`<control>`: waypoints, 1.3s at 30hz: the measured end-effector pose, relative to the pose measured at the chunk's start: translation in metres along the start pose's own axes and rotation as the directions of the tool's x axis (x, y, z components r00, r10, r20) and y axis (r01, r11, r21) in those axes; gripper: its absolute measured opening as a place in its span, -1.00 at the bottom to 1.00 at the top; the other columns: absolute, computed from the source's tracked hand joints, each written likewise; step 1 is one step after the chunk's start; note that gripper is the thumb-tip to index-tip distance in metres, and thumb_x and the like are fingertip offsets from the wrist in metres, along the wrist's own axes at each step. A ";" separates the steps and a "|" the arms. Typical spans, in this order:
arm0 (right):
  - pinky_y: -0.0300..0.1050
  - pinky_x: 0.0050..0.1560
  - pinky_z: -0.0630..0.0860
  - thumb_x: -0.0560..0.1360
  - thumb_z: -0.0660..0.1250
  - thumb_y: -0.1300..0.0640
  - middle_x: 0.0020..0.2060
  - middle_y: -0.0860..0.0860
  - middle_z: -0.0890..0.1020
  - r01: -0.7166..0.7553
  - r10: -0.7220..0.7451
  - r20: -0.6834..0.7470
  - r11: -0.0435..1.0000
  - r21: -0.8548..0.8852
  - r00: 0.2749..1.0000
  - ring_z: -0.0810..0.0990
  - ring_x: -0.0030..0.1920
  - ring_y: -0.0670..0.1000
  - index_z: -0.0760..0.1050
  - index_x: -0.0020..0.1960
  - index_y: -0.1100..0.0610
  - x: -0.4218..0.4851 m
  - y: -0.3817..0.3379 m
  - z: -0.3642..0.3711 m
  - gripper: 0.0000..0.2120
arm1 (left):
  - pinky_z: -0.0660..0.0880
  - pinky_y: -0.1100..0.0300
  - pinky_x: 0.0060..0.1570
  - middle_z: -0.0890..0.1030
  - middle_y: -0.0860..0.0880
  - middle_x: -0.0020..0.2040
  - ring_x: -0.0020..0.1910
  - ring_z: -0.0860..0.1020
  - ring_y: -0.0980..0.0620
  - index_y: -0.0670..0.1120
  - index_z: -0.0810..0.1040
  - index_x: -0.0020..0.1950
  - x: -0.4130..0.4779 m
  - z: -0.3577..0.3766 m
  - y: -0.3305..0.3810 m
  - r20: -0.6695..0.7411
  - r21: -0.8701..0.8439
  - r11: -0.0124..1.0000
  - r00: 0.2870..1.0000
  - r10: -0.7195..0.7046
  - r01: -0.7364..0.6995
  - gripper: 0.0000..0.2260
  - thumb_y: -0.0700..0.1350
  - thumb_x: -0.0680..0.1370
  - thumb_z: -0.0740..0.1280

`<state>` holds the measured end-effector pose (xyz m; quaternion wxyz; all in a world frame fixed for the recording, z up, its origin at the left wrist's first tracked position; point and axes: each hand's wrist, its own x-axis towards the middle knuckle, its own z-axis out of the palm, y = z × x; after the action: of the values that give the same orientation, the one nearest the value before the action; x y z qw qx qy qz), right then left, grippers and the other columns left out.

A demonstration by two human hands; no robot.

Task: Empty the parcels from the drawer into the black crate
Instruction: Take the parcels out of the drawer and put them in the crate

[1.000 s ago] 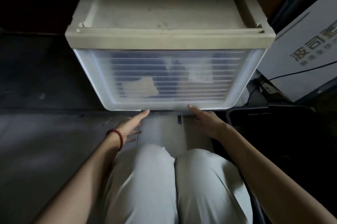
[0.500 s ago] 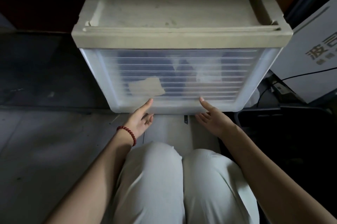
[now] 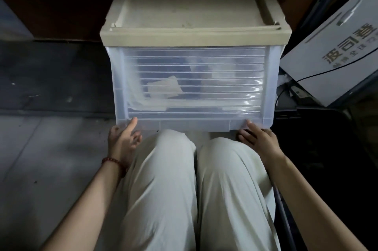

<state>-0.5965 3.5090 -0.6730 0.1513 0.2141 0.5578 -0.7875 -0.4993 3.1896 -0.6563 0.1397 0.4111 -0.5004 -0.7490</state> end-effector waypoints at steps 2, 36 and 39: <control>-0.12 -0.20 0.62 0.48 0.43 0.18 -0.06 0.18 0.55 0.152 -0.153 -0.032 0.988 -0.041 0.988 0.62 -0.09 0.09 0.40 0.04 0.16 -0.011 -0.001 -0.010 -0.76 | 0.49 0.20 -0.34 0.59 -0.20 -0.07 -0.27 0.54 -0.01 -0.15 0.43 0.13 -0.012 -0.013 0.004 -0.016 0.083 0.989 0.992 0.125 -0.123 -0.73 -0.12 0.51 0.42; -0.19 -0.02 0.33 0.40 0.46 -0.14 0.05 0.18 0.55 0.530 -0.783 0.060 0.360 -0.768 0.620 0.53 0.01 0.12 0.36 0.12 0.25 -0.024 -0.095 0.042 -0.45 | 0.49 0.02 -0.24 0.51 -0.07 -0.10 -0.16 0.54 -0.13 -0.09 0.32 0.01 -0.003 0.012 0.100 0.204 0.775 0.332 0.709 0.675 -0.539 -0.50 0.27 0.40 0.40; -0.21 0.02 0.32 0.48 0.38 -0.13 0.14 0.17 0.50 0.544 -0.786 0.084 0.341 -0.767 0.612 0.49 0.13 0.17 0.37 0.22 0.22 -0.016 -0.097 0.055 -0.49 | 0.37 0.09 -0.24 0.51 -0.13 0.05 -0.08 0.50 -0.12 -0.07 0.35 0.06 0.005 0.025 0.104 0.222 0.792 0.296 0.704 0.675 -0.534 -0.54 0.26 0.44 0.35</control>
<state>-0.6383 3.4889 -0.5700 -0.2032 0.0013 0.8740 -0.4414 -0.5426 3.1542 -0.5649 0.2448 0.2625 -0.8882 -0.2867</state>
